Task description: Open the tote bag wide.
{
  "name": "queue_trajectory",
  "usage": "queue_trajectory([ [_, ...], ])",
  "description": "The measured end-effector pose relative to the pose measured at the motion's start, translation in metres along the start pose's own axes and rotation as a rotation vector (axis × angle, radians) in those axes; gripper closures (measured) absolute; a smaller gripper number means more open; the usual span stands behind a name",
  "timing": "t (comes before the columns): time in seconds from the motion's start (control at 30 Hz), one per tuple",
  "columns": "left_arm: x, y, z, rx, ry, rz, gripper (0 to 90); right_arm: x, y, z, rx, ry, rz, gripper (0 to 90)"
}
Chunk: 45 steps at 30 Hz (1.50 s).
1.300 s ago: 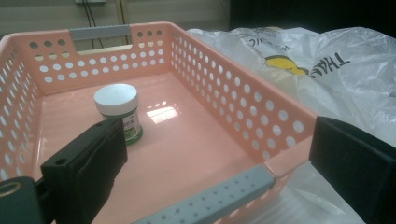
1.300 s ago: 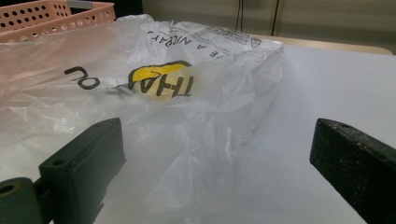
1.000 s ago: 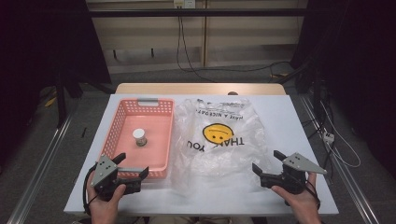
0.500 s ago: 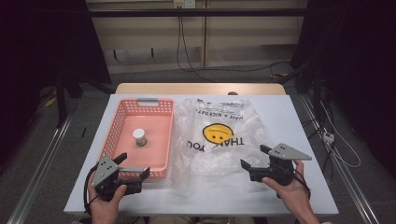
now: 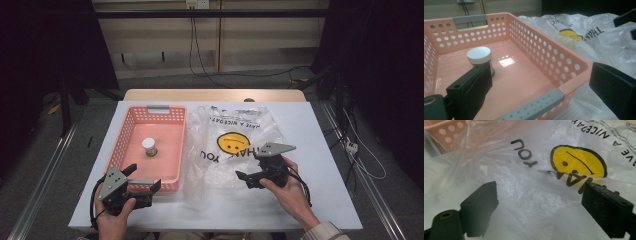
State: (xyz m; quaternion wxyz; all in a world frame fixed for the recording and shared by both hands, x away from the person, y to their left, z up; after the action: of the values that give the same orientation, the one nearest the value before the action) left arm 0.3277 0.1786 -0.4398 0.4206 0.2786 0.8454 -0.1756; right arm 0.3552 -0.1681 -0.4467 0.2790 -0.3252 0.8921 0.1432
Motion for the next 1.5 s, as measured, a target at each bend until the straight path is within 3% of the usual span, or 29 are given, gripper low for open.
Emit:
queue_trajectory([
  [0.2,0.000,0.000,0.000,0.002,0.006,0.007,4.3,-0.003,-0.001,0.017,-0.042,0.067,-0.048,18.6],
  [0.27,0.000,0.001,0.001,0.002,0.008,0.007,4.3,0.001,-0.004,0.021,-0.027,0.104,-0.064,20.7],
  [0.4,0.001,0.000,0.001,0.004,0.012,0.005,4.3,0.006,-0.005,0.020,-0.027,0.118,-0.080,23.5],
  [0.7,0.001,-0.001,0.001,0.007,0.011,0.002,4.3,0.017,0.004,0.029,-0.034,0.196,-0.151,27.4],
  [1.1,0.001,-0.001,0.000,0.009,0.017,0.016,4.3,0.016,0.018,0.046,-0.006,0.260,-0.284,45.6],
  [1.23,0.002,-0.001,0.000,0.010,0.021,0.014,4.3,0.017,0.016,0.049,-0.007,0.279,-0.289,52.6],
  [1.5,0.002,-0.002,0.000,0.009,0.021,0.017,4.3,0.018,0.016,0.050,-0.093,0.288,-0.246,75.0],
])
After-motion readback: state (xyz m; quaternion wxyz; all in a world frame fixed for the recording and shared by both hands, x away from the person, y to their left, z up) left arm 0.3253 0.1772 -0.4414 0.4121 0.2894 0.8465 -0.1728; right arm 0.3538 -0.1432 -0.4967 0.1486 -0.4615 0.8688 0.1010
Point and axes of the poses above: each handheld gripper's, and its own axes: z roughly forward along the jaws, x roughly out of its underside, y roughly to its left, the point moved 6 cm from there along z, roughly forward along the jaws, and after that the axes turned 14 degrees about y, right-handed, at the moved point
